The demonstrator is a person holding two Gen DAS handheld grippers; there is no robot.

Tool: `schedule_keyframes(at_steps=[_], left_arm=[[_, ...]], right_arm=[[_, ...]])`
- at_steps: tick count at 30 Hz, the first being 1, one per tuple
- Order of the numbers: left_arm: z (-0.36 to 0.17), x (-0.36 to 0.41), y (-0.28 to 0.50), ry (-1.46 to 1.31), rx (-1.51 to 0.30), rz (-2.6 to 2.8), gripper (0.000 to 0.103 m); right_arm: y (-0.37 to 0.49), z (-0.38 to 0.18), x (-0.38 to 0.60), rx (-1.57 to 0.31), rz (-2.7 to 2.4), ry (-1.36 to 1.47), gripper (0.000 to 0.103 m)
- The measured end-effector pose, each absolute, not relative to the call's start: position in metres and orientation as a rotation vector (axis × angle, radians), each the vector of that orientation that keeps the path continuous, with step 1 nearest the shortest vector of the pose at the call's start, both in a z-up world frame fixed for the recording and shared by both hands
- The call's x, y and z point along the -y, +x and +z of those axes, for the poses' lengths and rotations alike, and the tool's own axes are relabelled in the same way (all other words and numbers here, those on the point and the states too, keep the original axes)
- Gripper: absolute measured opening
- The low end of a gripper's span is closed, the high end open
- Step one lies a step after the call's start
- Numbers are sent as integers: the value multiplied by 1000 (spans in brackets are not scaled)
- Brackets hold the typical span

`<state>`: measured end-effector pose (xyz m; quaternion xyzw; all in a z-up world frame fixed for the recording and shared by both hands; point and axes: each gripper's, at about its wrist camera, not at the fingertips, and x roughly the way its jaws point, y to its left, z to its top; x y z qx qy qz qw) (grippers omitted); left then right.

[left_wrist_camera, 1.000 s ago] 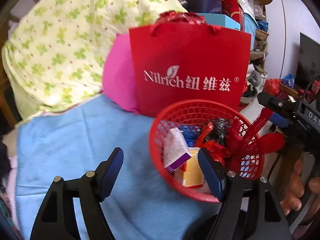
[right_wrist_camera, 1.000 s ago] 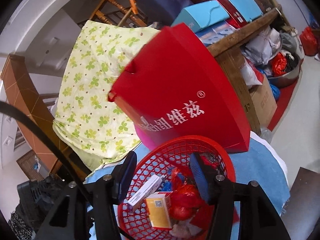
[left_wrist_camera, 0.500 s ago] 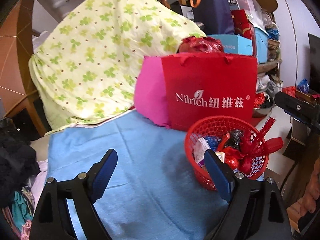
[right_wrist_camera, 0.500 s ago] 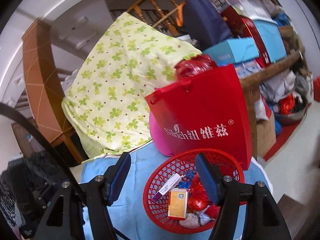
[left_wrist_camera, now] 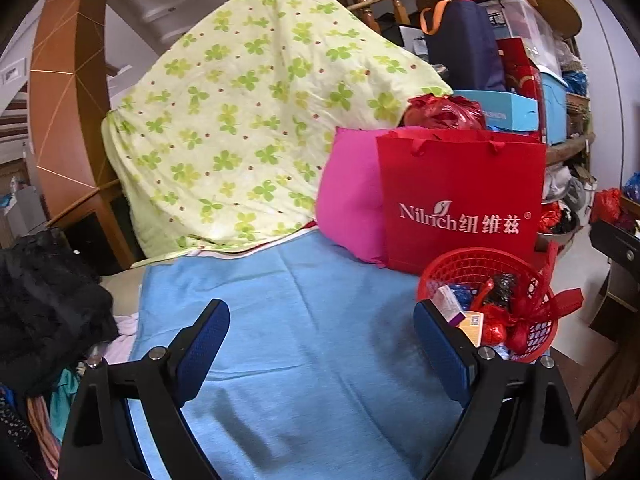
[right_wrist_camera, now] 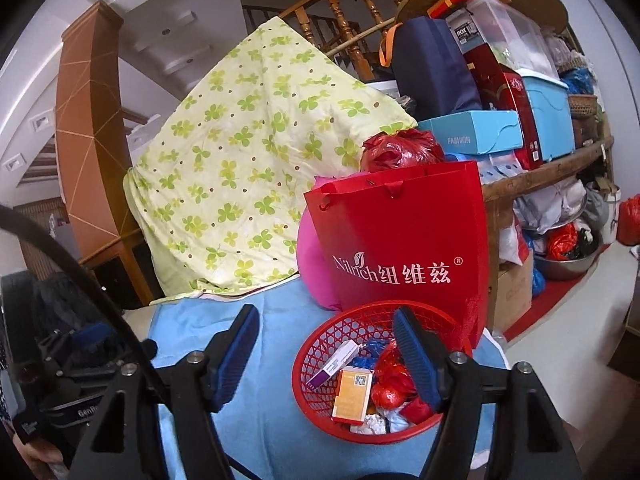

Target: Collect trash

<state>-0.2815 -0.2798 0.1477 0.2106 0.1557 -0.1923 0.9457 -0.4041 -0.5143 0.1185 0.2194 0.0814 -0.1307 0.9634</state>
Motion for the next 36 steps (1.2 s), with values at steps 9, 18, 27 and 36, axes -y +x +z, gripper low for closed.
schedule_keyframes(at_steps=[9,18,27,36], left_arm=[[160,270,-302,453,-266,-317,100],[174,263,-322,444,-258,-328,100],[181,259,-336,440,-245,-326,100],[183,257,-343,443,-248,-342,100]], right_arm=[[-420,127,493,-195,-264,356,78],[-437,137,478,-208,-280,287,78],[-446,139,474,-219,-272,282,78],[-451,136,474,-240,-272,291,78]])
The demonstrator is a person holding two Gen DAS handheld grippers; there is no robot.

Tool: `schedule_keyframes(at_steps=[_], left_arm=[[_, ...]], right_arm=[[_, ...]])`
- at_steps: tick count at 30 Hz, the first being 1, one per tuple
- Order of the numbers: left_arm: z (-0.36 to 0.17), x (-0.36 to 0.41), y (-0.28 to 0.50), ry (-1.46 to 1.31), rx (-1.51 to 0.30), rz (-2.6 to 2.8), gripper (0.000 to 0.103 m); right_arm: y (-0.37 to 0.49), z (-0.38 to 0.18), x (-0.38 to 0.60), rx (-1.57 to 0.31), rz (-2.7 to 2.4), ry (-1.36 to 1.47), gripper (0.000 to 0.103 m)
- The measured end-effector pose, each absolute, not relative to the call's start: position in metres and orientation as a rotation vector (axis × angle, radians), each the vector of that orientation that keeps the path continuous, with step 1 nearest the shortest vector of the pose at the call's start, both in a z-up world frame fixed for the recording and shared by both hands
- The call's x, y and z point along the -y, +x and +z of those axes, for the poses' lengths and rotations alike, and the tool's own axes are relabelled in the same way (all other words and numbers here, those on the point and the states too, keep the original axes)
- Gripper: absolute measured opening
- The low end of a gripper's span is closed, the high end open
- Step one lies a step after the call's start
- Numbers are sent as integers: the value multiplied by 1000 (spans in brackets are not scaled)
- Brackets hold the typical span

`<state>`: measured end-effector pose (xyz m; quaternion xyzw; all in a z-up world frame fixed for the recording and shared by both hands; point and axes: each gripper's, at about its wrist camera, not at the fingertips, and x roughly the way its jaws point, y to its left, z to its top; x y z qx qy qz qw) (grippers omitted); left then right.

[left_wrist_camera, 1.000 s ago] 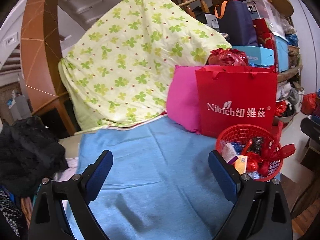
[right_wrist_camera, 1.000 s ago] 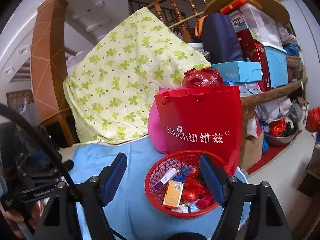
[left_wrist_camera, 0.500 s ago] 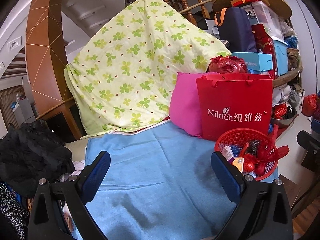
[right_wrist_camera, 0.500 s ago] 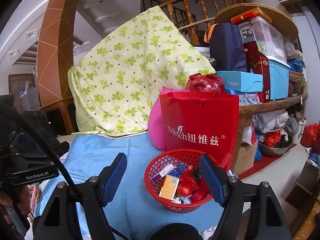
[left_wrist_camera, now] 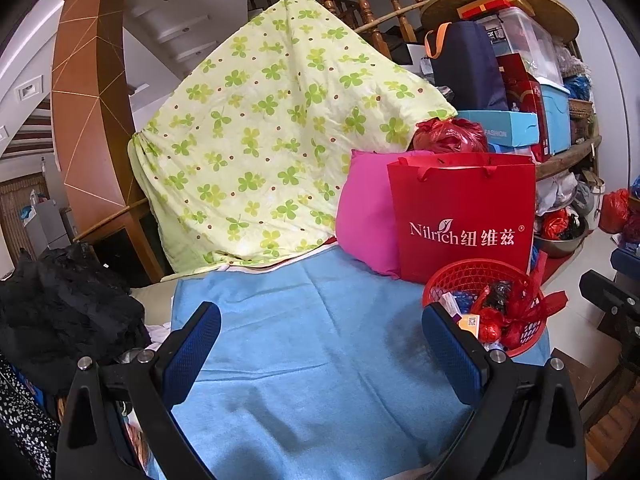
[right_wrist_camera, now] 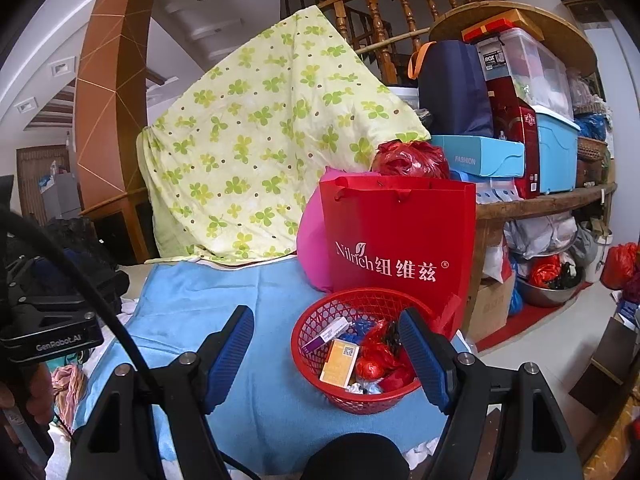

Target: Collect trash

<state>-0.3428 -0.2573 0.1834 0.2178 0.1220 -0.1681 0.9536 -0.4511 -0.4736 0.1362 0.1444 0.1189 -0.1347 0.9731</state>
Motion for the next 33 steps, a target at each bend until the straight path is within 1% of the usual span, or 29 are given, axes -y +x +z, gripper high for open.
schedule_keyframes(at_steps=[16,33], left_arm=[[180,261,-351,456,-269,-355,100],[180,264,-354,452,-292,-381,100]], right_arm=[[-451,140,478,-272,-288,307,78],[-453,138,481,-267,-300,308,78]])
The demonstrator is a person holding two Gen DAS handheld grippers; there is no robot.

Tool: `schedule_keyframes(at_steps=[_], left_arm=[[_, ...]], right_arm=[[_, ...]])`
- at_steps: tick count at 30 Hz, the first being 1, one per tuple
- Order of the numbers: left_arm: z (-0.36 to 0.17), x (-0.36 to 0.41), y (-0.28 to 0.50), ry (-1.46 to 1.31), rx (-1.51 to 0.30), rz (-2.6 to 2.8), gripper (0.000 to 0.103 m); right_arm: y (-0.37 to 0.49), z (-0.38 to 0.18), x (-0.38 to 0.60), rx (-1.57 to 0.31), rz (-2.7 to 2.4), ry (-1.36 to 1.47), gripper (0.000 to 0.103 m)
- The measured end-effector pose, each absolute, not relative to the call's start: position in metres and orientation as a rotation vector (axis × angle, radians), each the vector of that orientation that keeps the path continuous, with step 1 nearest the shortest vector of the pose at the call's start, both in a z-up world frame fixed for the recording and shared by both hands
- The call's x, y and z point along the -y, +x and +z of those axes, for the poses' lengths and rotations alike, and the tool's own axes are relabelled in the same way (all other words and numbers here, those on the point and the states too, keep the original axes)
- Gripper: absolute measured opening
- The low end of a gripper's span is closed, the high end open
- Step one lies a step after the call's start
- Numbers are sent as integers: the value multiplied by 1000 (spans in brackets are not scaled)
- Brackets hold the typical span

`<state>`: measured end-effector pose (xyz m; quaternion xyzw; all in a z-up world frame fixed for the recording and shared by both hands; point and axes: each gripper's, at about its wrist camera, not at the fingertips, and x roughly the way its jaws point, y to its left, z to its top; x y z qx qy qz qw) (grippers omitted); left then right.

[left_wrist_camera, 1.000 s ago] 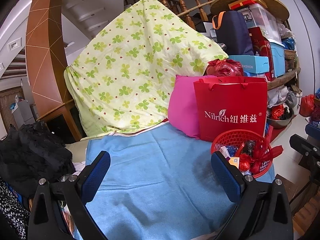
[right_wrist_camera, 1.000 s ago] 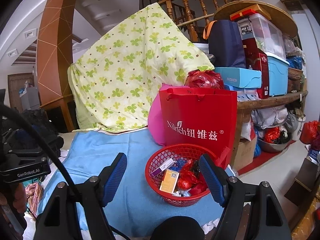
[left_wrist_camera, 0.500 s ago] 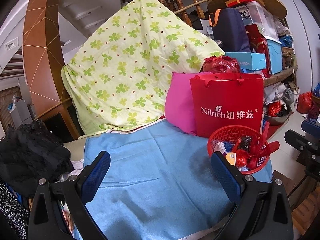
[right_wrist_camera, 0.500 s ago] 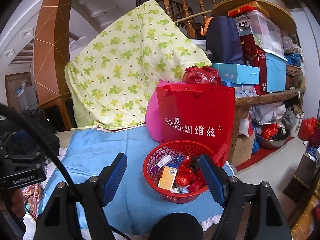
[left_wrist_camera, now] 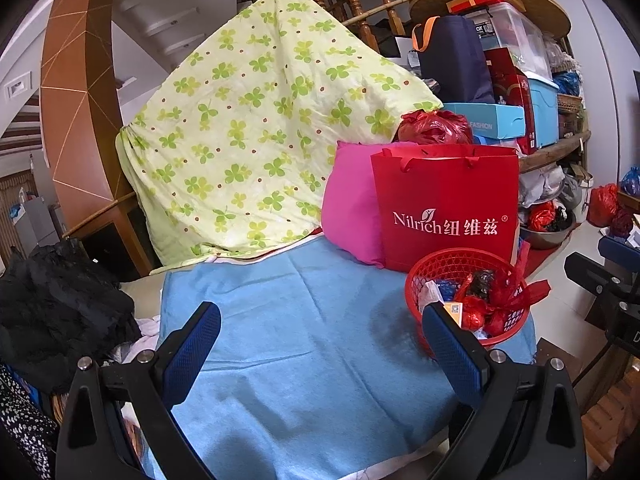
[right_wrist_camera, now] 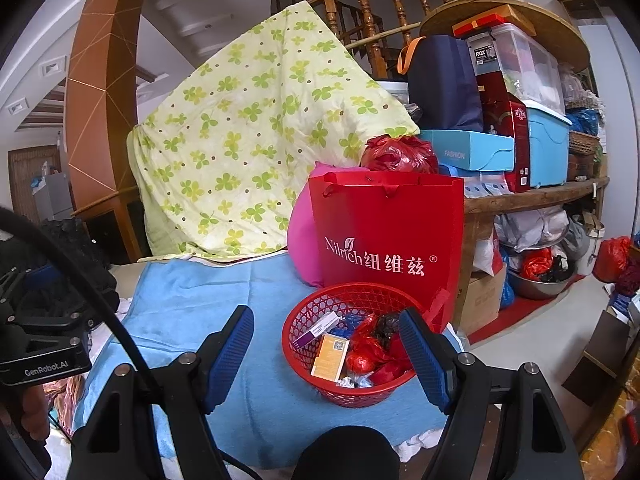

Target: Collect trash

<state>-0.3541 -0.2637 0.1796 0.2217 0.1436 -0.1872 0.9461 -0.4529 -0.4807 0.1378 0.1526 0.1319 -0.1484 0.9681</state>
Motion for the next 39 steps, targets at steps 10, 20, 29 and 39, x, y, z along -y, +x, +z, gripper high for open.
schedule_keyframes(at_steps=[10,20,29,39], left_arm=[[178,266,-355,455,-293,-386,100],[175,270,-355,461,-300,-387,100],[170,269,-351,471,-308,-395,100],[169,266,-348,477,-315,-401,100]], right_arm=[[-453,137,480,-269,-298,304,78],[-453,136,480,-273,-300,305,78],[-452,130,483,-283,-301,310,78],[-447,126,487,-301,-305,315,78]])
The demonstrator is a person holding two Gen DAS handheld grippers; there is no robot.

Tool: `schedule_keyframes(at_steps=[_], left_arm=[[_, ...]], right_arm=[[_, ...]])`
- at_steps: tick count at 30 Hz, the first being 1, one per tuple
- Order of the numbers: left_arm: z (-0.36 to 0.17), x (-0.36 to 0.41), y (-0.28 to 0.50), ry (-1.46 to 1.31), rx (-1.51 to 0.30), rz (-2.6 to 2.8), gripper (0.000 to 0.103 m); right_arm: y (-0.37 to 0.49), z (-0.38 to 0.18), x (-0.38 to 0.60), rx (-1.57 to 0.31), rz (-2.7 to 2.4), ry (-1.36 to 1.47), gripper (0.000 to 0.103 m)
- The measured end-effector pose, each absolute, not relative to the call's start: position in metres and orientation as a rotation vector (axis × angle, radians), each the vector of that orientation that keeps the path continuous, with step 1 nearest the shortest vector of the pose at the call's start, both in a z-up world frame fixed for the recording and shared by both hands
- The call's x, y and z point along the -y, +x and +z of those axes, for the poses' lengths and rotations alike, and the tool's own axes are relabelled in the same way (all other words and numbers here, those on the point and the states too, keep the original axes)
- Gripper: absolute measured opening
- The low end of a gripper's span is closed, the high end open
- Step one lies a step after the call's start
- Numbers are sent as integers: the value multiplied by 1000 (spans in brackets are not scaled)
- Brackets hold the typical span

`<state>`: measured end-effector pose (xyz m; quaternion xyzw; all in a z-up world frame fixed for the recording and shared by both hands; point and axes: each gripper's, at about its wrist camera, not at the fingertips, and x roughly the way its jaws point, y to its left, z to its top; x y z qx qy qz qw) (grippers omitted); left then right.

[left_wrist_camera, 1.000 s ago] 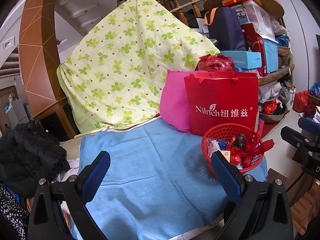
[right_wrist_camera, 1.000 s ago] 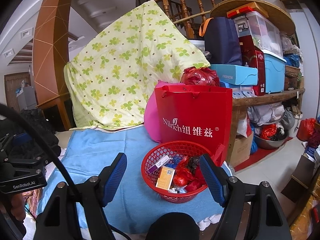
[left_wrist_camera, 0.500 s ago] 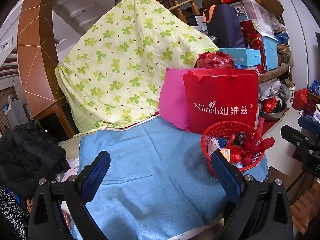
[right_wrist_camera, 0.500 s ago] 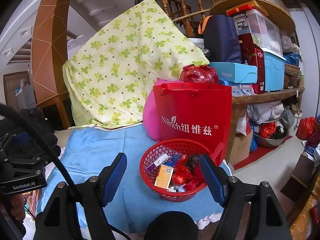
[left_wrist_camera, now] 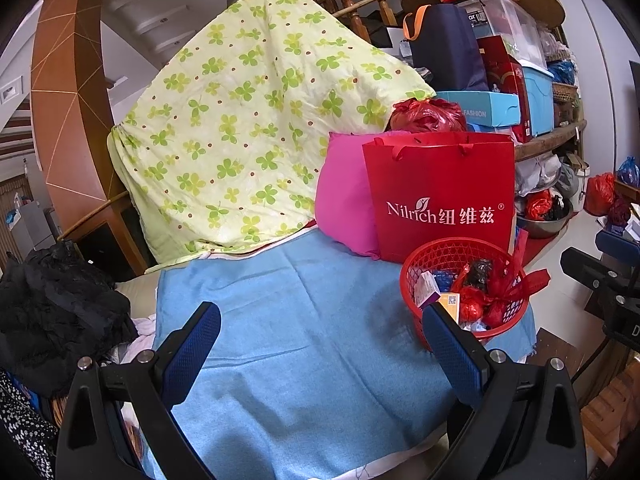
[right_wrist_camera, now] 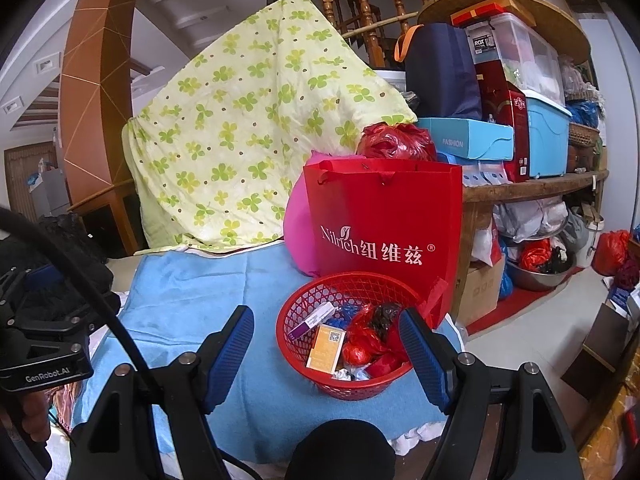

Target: Collect trash

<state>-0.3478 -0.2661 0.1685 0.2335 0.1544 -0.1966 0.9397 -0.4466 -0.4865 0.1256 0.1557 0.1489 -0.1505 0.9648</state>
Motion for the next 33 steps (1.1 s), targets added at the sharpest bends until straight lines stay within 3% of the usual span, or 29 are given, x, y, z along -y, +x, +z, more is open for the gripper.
schedule_keyframes(at_steps=[33], left_arm=[[161,268,-349,504,-327,-423,100]], right_arm=[[-445,124,491,-316,-309,323,78]])
